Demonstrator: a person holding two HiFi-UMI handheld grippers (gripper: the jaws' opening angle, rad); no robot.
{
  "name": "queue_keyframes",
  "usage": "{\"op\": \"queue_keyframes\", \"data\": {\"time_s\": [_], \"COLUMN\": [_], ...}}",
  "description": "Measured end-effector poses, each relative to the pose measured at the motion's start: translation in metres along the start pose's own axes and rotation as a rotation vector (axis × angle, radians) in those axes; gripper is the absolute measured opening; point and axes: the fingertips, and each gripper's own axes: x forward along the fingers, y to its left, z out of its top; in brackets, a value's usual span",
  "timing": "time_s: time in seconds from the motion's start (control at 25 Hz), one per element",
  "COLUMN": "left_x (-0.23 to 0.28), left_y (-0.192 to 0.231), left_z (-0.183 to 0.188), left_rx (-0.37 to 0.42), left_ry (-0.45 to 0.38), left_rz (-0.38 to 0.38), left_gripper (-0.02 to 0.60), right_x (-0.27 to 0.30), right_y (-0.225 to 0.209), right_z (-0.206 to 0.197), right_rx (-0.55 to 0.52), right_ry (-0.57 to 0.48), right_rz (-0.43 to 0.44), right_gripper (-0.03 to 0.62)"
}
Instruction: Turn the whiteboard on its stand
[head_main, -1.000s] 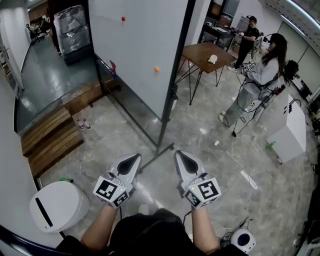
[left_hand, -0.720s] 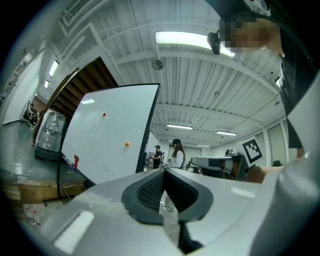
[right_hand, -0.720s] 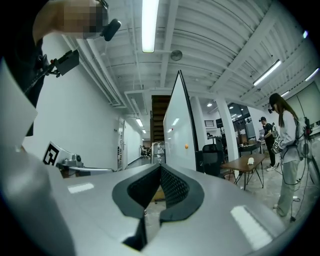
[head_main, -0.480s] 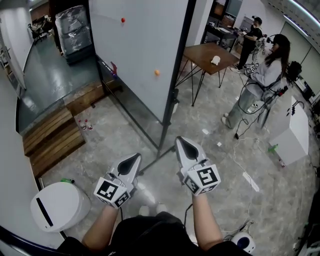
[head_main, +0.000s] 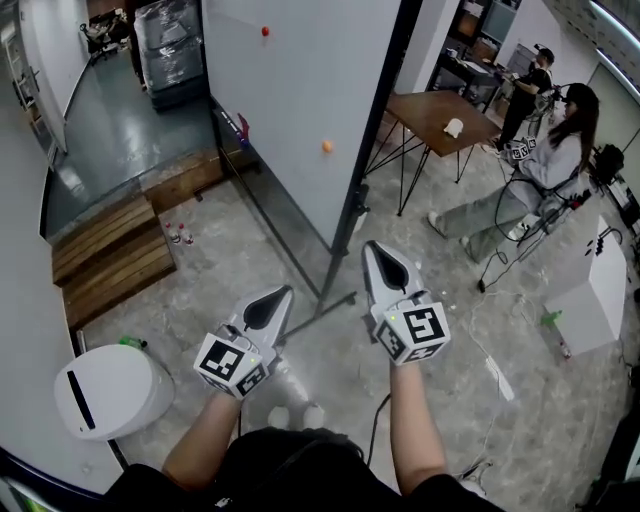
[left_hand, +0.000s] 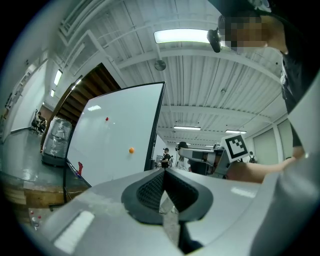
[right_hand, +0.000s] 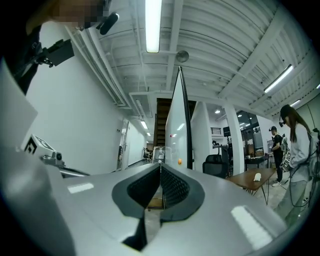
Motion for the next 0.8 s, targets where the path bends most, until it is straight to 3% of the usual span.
{"op": "queue_keyframes", "data": {"time_s": [0.48, 0.8], "left_x": [0.018, 0.022], "left_y": [0.020, 0.035], "left_z": [-0.005, -0.027], "left_rx": [0.009, -0.003], "left_ry": [0.022, 0.048], "left_rz": [0.067, 0.094], "left_gripper": [0.003, 0.003], "right_x": [0.030, 0.060], "right_y": [-0.026, -0.054], "right_z": [-0.010, -0.023], "right_rx": [0.009, -0.016], "right_ry": [0.004, 0.016], "right_rz": [0.025, 0.007], "right_gripper": [0.017, 0.082]}}
